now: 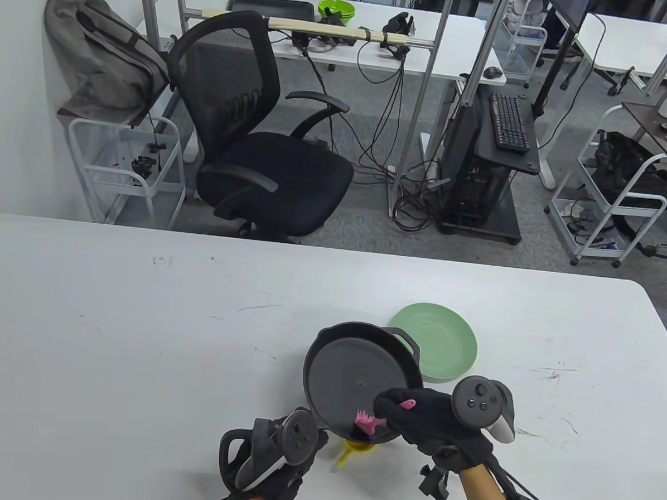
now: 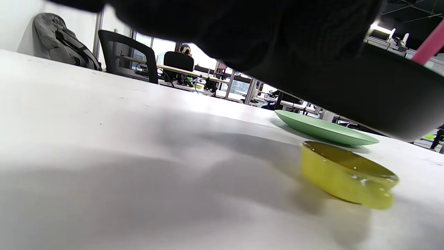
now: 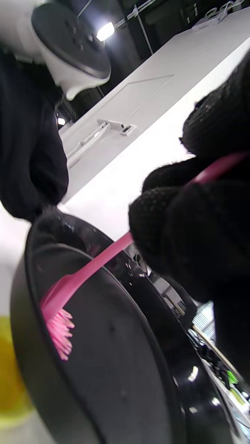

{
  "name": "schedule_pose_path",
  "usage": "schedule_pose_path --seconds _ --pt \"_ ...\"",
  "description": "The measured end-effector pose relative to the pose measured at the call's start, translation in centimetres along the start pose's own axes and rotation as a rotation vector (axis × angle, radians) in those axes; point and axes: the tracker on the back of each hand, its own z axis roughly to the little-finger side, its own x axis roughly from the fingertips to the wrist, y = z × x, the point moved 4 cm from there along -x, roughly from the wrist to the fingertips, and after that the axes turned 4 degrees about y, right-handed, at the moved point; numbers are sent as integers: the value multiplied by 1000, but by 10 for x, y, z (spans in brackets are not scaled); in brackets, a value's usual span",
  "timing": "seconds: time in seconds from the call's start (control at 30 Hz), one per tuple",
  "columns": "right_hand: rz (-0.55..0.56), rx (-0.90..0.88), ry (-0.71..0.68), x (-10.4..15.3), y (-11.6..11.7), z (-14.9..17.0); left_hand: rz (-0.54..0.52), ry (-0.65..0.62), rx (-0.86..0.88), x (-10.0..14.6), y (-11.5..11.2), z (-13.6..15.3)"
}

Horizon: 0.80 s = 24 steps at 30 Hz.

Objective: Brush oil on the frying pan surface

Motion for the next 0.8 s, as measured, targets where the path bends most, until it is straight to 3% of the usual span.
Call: schedule_pose_path --seconds 0.1,0.27,0.43,0.5,0.6,0.8 --pt "49 -81 -28 2 -5 -4 -4 3 -4 0 1 1" --pt "-30 -200 -8 1 0 -1 9 -6 8 -1 1 1" --pt "60 40 66 2 -11 10 35 -18 50 -1 0 1" --pt "128 16 74 5 -19 13 40 -28 54 -1 0 0" --pt "240 128 78 10 -33 17 46 -39 76 -1 0 -2" --pt "335 227 146 15 -43 28 44 -54 69 0 0 -5"
